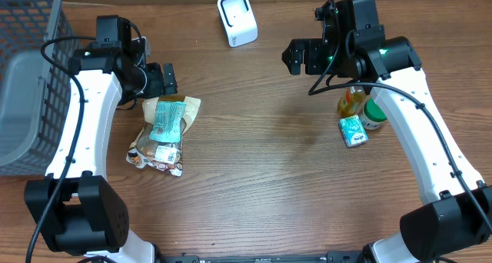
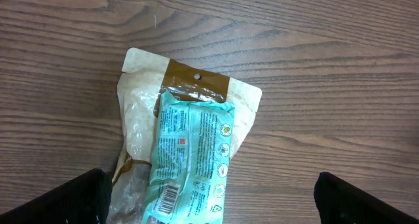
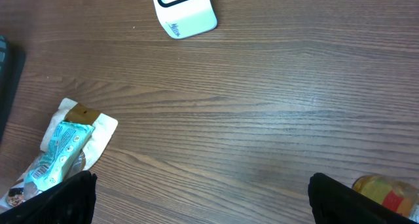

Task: Scan the item barcode
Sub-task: 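Move the right gripper left to the teal wipes pack on the pouch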

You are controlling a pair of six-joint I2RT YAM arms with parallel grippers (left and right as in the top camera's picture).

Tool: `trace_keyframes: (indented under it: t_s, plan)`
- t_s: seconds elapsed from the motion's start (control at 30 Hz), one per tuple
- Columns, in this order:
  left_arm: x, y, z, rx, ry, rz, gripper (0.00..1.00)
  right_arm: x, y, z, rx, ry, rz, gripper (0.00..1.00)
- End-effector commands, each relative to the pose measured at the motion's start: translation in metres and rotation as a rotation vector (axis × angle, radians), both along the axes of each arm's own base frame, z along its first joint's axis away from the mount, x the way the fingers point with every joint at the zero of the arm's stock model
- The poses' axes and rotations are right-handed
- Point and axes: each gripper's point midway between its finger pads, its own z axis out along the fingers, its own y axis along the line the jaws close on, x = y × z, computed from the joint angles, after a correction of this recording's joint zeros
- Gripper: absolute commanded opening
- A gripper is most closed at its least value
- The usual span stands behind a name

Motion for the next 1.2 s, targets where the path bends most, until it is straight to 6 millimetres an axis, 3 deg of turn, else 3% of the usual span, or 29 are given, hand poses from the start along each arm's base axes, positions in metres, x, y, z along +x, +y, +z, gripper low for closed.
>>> trace_keyframes:
  t_s: [0.0, 0.27, 0.37, 0.53, 0.6, 0.67, 0.77, 0.8, 0.83, 0.9, 0.97, 1.03, 1.17]
  plan:
    - [0.004, -0.002, 0.013, -0.002, -0.038, -0.015, 1.00, 0.001, 0.002, 0.012, 0.016, -0.027, 0.002, 1.00]
    - [0.007, -0.004, 0.014, -0.021, -0.051, 0.003, 0.99, 0.001, 0.002, 0.012, 0.016, -0.027, 0.002, 1.00]
    - [-0.003, -0.009, 0.011, -0.052, -0.006, 0.011, 0.99, 0.001, 0.002, 0.012, 0.016, -0.027, 0.002, 1.00]
    - [-0.003, 0.011, 0.007, 0.061, -0.004, 0.031, 0.99, 0.001, 0.002, 0.012, 0.016, -0.027, 0.002, 1.00]
    - [-0.008, 0.028, 0.000, 0.157, 0.022, 0.064, 0.81, 0.001, 0.002, 0.012, 0.016, -0.027, 0.002, 1.00]
    - [-0.018, 0.047, -0.012, 0.262, 0.061, 0.095, 0.42, 0.001, 0.002, 0.013, 0.017, -0.027, 0.003, 1.00]
    - [-0.023, 0.048, -0.024, 0.269, 0.079, 0.095, 0.22, 0.001, 0.002, 0.013, 0.020, -0.029, 0.004, 1.00]
    - [-0.025, 0.048, -0.034, 0.273, 0.086, 0.084, 0.11, 0.002, 0.014, 0.019, 0.075, -0.043, 0.045, 1.00]
    - [-0.025, 0.048, -0.038, 0.274, 0.087, 0.079, 0.05, -0.002, 0.022, 0.022, 0.115, -0.035, 0.078, 1.00]
    - [-0.025, 0.048, -0.046, 0.275, 0.081, 0.074, 0.04, -0.011, 0.047, 0.031, 0.241, -0.019, 0.186, 1.00]
    - [-0.024, 0.045, -0.055, 0.268, 0.069, 0.048, 0.04, -0.019, 0.071, 0.034, 0.357, 0.040, 0.230, 0.87]
    - [-0.023, 0.044, -0.059, 0.263, 0.065, 0.047, 0.04, -0.021, 0.080, 0.024, 0.378, 0.104, 0.182, 0.76]
    - [-0.022, 0.036, -0.060, 0.205, 0.057, 0.035, 0.04, -0.033, 0.122, -0.011, 0.375, 0.201, 0.232, 0.69]
